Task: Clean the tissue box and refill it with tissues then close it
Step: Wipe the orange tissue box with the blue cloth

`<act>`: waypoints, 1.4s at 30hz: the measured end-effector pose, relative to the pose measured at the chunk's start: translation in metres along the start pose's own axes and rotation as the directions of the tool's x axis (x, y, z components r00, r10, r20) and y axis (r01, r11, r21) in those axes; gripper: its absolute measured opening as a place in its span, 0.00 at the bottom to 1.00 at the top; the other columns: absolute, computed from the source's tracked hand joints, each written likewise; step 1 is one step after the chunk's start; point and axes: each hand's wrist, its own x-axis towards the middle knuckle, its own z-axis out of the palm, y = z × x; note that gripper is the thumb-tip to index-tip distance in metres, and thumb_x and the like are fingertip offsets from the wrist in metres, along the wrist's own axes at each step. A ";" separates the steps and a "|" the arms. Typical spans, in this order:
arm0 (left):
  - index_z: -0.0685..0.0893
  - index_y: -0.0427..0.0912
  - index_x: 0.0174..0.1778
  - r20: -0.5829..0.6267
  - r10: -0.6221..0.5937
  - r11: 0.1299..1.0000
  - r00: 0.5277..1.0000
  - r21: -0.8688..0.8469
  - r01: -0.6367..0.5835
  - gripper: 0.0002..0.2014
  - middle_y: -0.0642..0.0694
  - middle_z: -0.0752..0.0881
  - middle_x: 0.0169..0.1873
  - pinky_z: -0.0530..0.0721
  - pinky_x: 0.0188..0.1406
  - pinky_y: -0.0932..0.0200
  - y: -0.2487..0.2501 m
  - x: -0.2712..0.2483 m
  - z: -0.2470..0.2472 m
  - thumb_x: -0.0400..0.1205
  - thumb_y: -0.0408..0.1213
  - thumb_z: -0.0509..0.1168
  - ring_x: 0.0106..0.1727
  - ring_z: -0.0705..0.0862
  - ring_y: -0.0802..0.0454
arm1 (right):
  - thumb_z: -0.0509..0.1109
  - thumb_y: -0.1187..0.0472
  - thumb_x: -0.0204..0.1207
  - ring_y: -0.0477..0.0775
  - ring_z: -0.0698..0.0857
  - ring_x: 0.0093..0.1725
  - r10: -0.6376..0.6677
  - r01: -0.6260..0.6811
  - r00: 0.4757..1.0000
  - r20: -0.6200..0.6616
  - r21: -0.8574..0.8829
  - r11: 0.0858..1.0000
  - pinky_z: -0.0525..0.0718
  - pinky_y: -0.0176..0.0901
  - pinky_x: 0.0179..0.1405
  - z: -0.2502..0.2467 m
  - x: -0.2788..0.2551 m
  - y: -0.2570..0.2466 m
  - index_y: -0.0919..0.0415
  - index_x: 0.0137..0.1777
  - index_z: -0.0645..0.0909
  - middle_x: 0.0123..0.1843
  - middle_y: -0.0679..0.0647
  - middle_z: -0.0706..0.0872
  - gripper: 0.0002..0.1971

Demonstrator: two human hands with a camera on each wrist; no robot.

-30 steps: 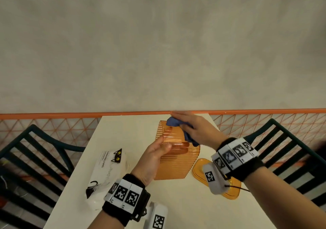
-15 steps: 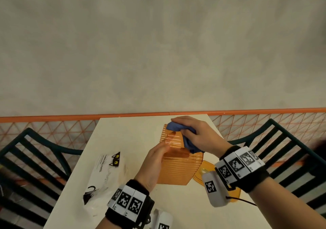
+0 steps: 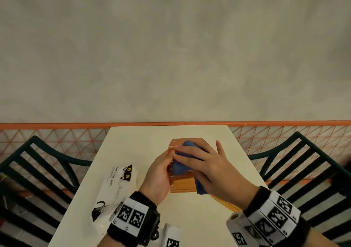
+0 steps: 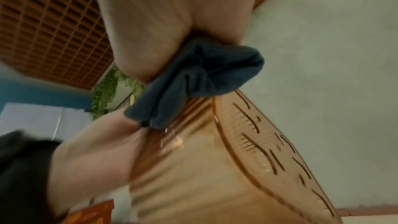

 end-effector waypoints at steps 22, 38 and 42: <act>0.86 0.43 0.53 0.084 0.145 0.930 0.986 0.328 -0.165 0.16 0.43 0.92 0.46 0.88 0.47 0.60 -0.001 -0.029 0.018 0.79 0.48 0.59 0.49 0.90 0.49 | 0.57 0.66 0.83 0.55 0.82 0.64 0.360 -0.431 0.901 0.242 0.596 0.678 0.77 0.56 0.70 -0.020 0.027 0.052 0.44 0.66 0.78 0.64 0.54 0.85 0.19; 0.86 0.39 0.52 0.093 -0.043 0.999 0.995 0.017 0.041 0.20 0.38 0.88 0.44 0.81 0.50 0.50 -0.004 -0.025 0.013 0.64 0.30 0.61 0.48 0.85 0.43 | 0.59 0.60 0.82 0.35 0.48 0.82 0.020 -0.034 0.997 0.081 0.172 0.985 0.30 0.68 0.76 -0.023 0.006 0.016 0.34 0.75 0.64 0.74 0.19 0.58 0.25; 0.82 0.38 0.62 0.172 -0.114 0.993 0.978 0.037 0.109 0.24 0.37 0.88 0.54 0.79 0.63 0.41 -0.003 -0.026 0.014 0.68 0.31 0.61 0.57 0.85 0.40 | 0.58 0.65 0.83 0.43 0.53 0.83 0.265 -0.260 0.964 -0.009 0.169 0.951 0.41 0.78 0.77 -0.035 0.031 0.049 0.39 0.76 0.64 0.74 0.26 0.58 0.26</act>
